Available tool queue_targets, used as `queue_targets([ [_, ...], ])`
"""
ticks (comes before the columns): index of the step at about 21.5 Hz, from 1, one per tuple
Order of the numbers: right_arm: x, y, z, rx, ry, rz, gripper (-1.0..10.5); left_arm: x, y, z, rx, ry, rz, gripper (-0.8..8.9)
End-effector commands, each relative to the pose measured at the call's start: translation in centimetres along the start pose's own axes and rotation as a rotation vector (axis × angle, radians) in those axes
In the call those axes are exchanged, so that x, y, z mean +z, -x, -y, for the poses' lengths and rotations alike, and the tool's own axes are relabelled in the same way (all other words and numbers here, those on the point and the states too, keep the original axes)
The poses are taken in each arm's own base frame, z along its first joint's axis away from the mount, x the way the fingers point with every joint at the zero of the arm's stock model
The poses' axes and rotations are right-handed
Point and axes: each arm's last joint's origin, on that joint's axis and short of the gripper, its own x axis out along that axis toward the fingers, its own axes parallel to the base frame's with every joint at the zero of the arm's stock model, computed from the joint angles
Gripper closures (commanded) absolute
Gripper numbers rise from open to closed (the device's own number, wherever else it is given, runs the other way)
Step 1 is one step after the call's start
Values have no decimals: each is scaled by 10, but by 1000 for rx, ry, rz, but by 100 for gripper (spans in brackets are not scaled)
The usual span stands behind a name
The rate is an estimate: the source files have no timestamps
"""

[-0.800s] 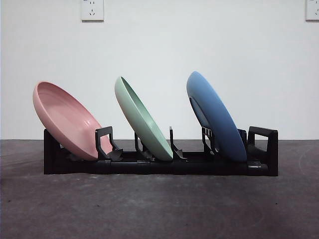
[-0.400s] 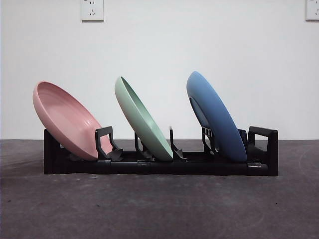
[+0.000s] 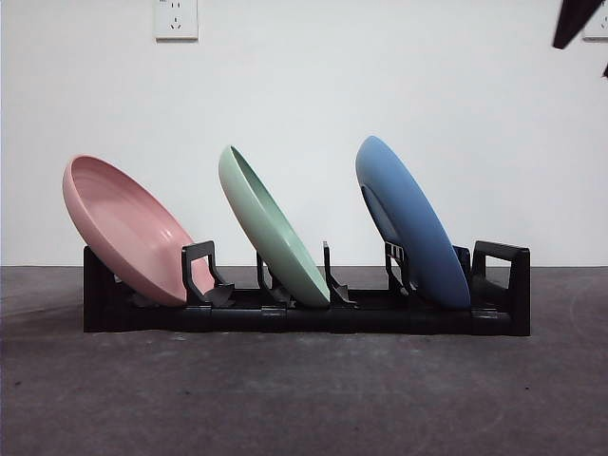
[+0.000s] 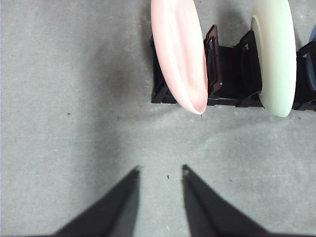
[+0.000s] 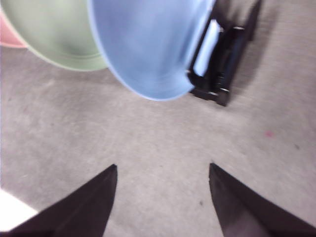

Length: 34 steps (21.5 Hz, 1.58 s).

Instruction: Place the plate

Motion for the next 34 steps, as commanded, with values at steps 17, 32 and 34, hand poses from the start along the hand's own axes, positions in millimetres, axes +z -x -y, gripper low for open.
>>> queue_targets([
  [17,100,-48,-48,101,127,35,641,10,5,3,-13,-9,71,531],
  [32,119,-128,-49,87,102,-40,678,9,5,3,-13,-9,70,531],
  [34,120,-133,-48,86,101,-42,690,9,5,3,-13,-9,70,531],
])
